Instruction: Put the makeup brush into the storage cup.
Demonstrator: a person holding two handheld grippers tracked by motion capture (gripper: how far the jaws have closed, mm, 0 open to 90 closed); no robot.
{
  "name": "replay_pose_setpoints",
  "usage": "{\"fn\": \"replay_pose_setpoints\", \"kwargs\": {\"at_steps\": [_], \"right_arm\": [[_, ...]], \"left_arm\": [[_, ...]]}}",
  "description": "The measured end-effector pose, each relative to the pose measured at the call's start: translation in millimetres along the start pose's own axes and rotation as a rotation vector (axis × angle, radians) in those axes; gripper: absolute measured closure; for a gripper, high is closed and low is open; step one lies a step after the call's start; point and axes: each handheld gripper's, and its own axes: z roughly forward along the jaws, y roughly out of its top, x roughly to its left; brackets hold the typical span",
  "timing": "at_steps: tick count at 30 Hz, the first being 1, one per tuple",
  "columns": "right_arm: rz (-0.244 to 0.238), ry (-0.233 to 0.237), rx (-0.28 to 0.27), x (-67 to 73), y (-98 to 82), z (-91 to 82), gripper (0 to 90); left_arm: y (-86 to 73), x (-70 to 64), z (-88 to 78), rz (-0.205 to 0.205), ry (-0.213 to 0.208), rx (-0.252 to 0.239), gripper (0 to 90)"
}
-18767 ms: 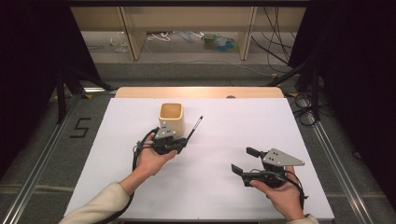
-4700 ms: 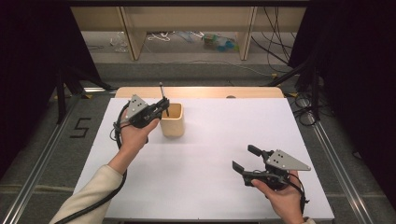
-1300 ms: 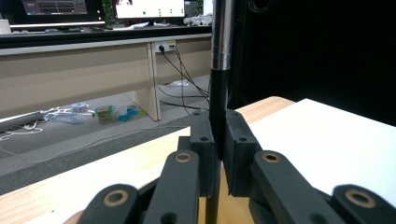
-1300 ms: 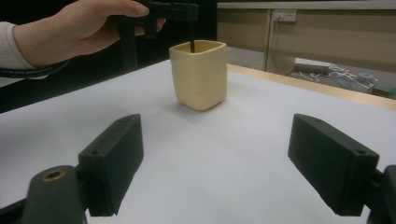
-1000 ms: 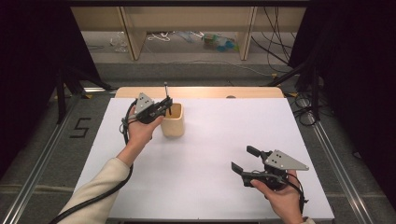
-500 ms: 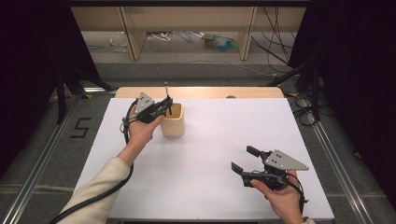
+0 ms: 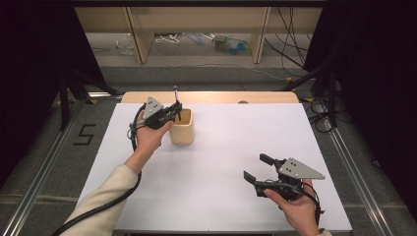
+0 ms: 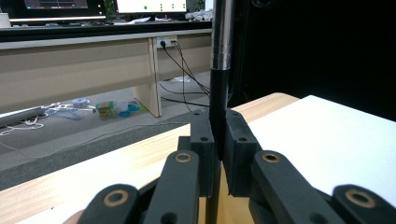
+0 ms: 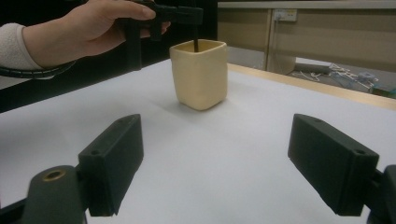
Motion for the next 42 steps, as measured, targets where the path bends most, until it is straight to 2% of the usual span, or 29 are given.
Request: {"fn": "replay_pose_setpoints", "kwargs": {"at_steps": [12, 14, 16, 19, 23, 24, 42], "right_arm": [[0.0, 0.002, 0.001, -0.2, -0.2, 0.2, 19.4], [0.012, 0.011, -0.019, 0.3, -0.8, 2.0, 19.4], [0.001, -0.002, -0.003, 0.0, -0.1, 0.4, 19.4], [0.012, 0.011, -0.016, 0.4, -0.9, 1.9, 19.4], [0.001, 0.001, 0.003, -0.1, 0.0, 0.1, 19.4], [0.012, 0.012, -0.016, 0.3, -0.9, 2.1, 19.4], [0.012, 0.013, -0.014, 0.4, -1.1, 2.2, 19.4]], "left_arm": [[-1.6, 0.2, 2.3, -0.008, 0.003, 0.003, 83.8], [-1.8, 0.5, 2.4, -0.004, 0.005, 0.006, 83.8], [-2.4, 0.4, 2.8, -0.005, 0.005, 0.008, 83.8], [-2.9, 0.6, 3.2, -0.007, 0.006, 0.007, 83.8], [-3.0, 1.1, 3.7, -0.009, 0.007, 0.007, 83.8], [-3.0, 1.3, 3.8, -0.008, 0.007, 0.008, 83.8], [-7.2, 3.3, 5.7, -0.004, 0.013, 0.018, 83.8]]}}
